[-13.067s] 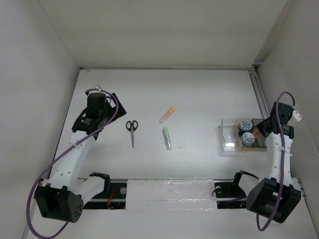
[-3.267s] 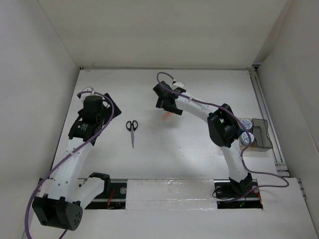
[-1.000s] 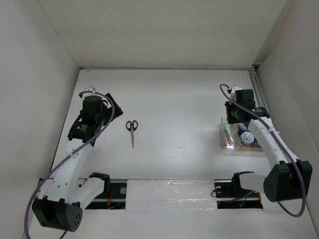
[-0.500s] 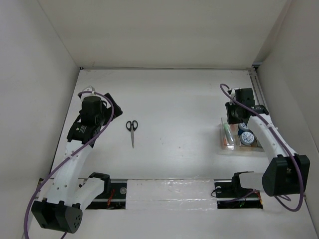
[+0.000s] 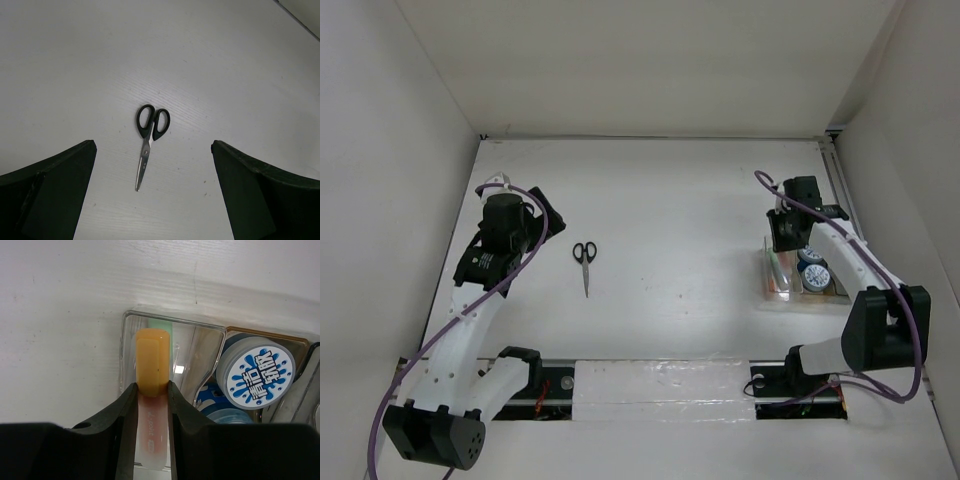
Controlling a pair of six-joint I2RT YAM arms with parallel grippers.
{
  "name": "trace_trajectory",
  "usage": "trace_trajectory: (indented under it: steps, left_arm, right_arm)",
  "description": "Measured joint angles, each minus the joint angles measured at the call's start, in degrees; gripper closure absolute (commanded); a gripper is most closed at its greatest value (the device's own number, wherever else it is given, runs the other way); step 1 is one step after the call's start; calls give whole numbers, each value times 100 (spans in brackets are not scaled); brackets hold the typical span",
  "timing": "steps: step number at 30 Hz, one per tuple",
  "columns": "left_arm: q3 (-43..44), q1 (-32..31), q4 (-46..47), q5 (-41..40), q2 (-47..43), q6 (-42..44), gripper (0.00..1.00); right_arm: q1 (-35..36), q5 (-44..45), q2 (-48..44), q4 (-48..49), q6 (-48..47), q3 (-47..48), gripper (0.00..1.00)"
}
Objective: Sort the stationery into containers
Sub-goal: Place the stationery in the storage box, then pick up the scissors from the center of the board.
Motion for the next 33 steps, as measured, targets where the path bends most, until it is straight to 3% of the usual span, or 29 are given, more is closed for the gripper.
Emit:
trace_trajectory:
  steps: [6, 9, 10, 11, 23, 28, 33]
  left_arm:
    - [0, 0, 0, -15, -9, 0, 0]
    - [0, 0, 0, -22, -28, 0, 0]
    - [0, 0, 0, -24, -37, 0, 0]
    - [0, 0, 0, -24, -44, 0, 0]
    - [0, 0, -2, -85, -46, 0, 0]
    - [0, 0, -2, -155, 7, -11, 0]
    - [0, 0, -20, -308, 275, -68, 0]
  right_arm:
    - [0, -52, 203, 2, 2, 35, 81]
    - [0, -90, 282, -17, 4, 44, 66]
    - [0, -98, 291, -20, 11, 44, 43]
    - [0, -107, 293, -22, 48, 44, 0]
    - [55, 166, -232, -151, 127, 162, 0]
    - [529, 529, -310, -592, 501, 1143, 0]
    - [1547, 1351, -249, -929, 1488, 2376, 0]
